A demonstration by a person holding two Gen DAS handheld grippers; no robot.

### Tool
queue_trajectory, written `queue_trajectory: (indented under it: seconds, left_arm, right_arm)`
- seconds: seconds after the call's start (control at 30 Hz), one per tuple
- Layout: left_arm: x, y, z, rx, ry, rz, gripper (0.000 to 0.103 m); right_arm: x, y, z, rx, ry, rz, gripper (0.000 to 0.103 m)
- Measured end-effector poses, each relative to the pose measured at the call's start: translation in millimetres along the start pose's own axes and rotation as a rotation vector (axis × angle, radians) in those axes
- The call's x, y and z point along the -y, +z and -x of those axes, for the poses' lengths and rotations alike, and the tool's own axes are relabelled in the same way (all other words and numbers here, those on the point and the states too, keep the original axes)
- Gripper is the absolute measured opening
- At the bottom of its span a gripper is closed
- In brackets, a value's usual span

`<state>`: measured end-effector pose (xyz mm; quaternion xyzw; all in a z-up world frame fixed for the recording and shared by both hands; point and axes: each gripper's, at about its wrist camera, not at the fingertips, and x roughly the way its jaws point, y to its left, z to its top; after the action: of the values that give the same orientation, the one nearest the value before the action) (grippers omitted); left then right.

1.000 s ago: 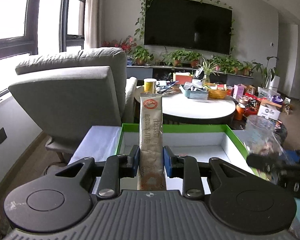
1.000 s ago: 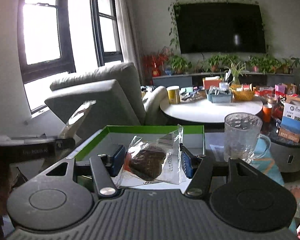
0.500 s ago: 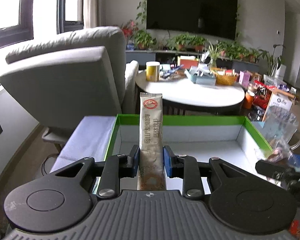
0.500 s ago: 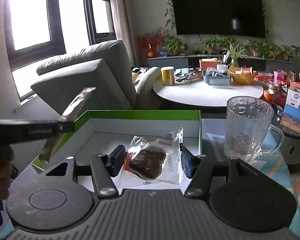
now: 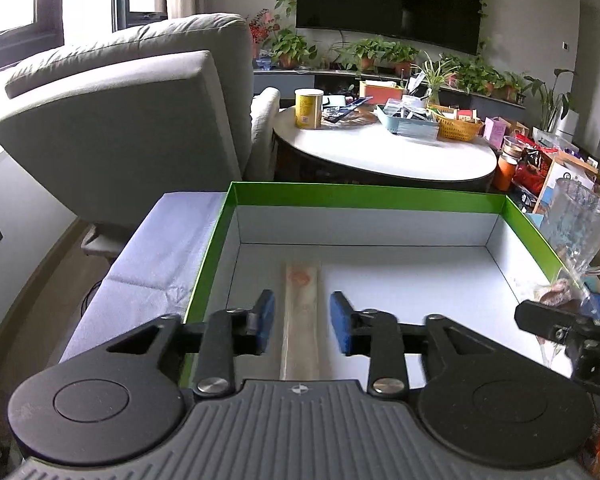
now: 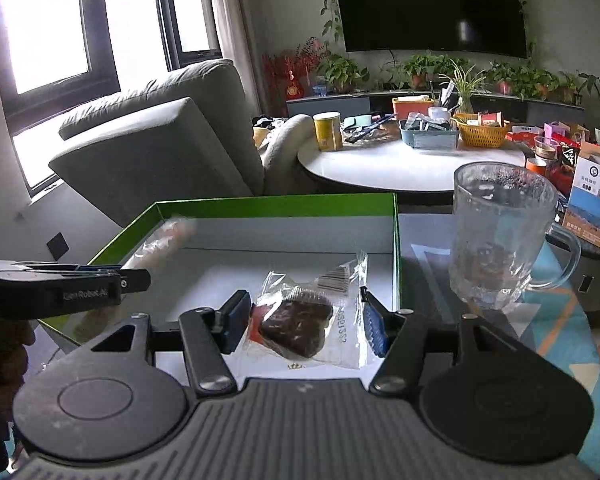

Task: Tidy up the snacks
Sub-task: 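Drop the beige stick and brown cake bag into the green box with both grippers, then return both grippers to the snack pile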

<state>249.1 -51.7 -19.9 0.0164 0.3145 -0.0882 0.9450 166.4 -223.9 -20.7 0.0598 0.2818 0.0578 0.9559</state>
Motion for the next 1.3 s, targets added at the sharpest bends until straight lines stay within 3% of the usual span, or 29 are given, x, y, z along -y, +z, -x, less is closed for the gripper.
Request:
queue_trajectory:
  seconds: [0.4,0.57,0.7,0.97,1.3]
  left_arm:
    - [-17,-10,54,0.065,-0.001,0.009,0.046]
    - [-20,-37,86,0.037,-0.005,-0.018,0.056]
    - [-19,-60,102,-0.008,-0.019,-0.043,0.057]
    - [-19,-88,100,-0.092,-0.052,-0.028,0.057]
    - [-14,-93,98,-0.103,-0.072,-0.017,0.057]
  right_arm:
    - [-2,-1,23,0.029,-0.009,0.000,0.058]
    - [-3,-9,44,0.039,0.005,-0.003,0.058]
    - [-6,-18,62,0.059,0.003,-0.007,0.058]
    - [-12,-45,97,0.075,0.000,-0.007,0.058]
    - [-18,-82,106,0.010,0.039,0.031,0.058]
